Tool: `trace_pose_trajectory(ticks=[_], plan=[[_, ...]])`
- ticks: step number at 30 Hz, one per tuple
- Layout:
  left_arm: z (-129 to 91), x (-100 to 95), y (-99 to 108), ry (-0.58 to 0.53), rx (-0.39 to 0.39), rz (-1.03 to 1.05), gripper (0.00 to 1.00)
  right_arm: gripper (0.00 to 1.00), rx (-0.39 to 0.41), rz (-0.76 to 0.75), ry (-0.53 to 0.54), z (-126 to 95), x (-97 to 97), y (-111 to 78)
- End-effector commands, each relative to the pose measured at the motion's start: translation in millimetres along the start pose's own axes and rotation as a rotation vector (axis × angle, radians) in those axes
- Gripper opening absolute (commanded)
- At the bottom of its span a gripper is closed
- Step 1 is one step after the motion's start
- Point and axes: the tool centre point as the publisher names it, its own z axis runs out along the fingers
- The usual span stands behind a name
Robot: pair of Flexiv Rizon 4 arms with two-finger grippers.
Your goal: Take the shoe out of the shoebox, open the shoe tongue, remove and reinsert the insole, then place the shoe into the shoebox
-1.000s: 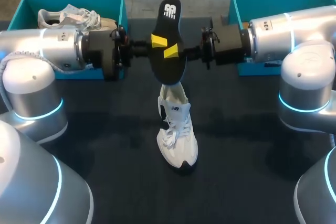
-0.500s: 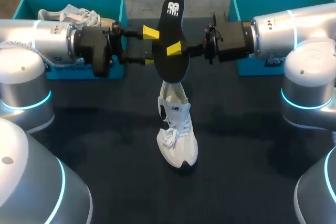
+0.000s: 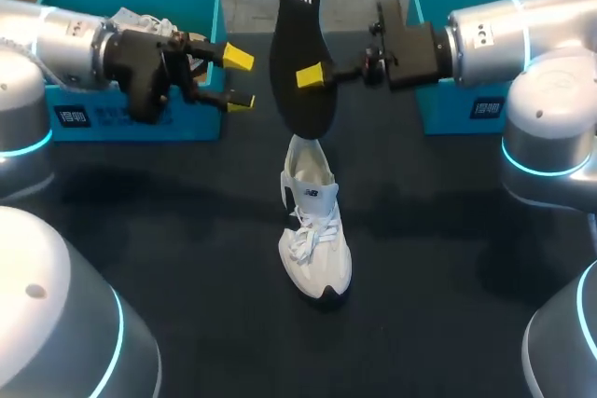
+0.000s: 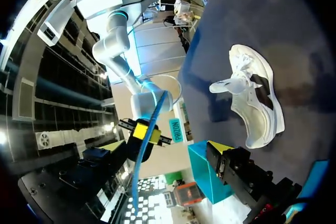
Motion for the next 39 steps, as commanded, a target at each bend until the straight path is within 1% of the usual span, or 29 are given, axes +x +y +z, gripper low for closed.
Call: trace_pose_trajectory(ticks=[1,10,16,39], plan=[[-9.4,5.3,8.4,0.037,0.154,0.019,1.00,0.00,0.011,-0.059,0.009,8.9,-1.5,9.5],[-21.2,24.4,17.1,0.143,0.186,0.050,1.00,0.00,0.024,-0.226,0.046,16.0,5.3,24.7],[-24.0,38.3,20.6,0.203,0.193,0.019,1.00,0.00,0.071,-0.305,0.096,23.2,11.7,31.3],[-24.0,38.3,20.6,0.203,0.193,0.019,1.00,0.00,0.064,-0.298,0.101,23.0,10.8,31.3]])
